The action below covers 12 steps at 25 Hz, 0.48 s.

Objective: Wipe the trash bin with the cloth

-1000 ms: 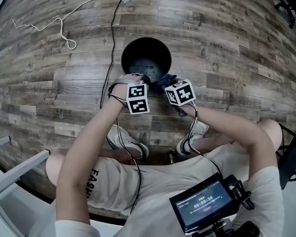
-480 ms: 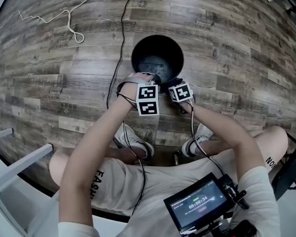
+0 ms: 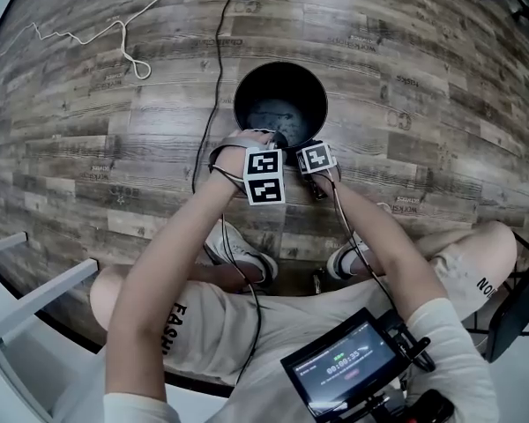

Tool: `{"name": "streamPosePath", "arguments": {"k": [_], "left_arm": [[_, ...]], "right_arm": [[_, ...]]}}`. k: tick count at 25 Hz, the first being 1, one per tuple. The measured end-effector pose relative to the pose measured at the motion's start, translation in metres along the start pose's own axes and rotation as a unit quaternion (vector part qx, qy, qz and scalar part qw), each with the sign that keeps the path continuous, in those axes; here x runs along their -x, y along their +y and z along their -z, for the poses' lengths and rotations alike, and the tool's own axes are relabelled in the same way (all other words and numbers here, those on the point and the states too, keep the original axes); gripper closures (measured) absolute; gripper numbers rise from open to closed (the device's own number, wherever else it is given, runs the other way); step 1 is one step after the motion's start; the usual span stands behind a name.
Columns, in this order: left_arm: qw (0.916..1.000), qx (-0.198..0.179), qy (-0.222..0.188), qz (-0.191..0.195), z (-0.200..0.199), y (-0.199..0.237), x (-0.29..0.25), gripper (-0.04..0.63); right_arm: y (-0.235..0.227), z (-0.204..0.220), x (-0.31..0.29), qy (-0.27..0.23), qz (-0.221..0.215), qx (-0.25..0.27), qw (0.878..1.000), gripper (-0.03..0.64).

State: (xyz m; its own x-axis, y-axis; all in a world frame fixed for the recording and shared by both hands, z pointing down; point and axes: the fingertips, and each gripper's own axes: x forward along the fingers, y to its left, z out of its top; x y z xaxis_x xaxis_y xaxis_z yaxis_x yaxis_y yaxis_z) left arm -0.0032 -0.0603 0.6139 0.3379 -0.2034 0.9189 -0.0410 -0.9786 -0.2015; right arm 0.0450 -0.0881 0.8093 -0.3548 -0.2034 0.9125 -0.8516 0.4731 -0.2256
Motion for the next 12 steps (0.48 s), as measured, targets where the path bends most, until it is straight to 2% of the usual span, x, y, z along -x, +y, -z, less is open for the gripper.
{"name": "streamPosePath", "arguments": {"k": [7,10,12], "left_arm": [[0.9994,0.035,0.009,-0.004,-0.007,0.002,-0.005,0.543],[0.9967,0.078,0.02,0.005,-0.01,0.002,-0.007,0.543],[0.9926,0.118,0.027,0.009,-0.013,0.003,-0.008,0.543]], "right_arm": [[0.004,0.017,0.052,0.014,-0.037,0.054,0.998,0.535],[0.009,0.015,0.093,0.0,-0.057,0.068,0.996,0.535],[0.015,0.008,0.125,-0.023,-0.078,0.039,0.996,0.535]]}}
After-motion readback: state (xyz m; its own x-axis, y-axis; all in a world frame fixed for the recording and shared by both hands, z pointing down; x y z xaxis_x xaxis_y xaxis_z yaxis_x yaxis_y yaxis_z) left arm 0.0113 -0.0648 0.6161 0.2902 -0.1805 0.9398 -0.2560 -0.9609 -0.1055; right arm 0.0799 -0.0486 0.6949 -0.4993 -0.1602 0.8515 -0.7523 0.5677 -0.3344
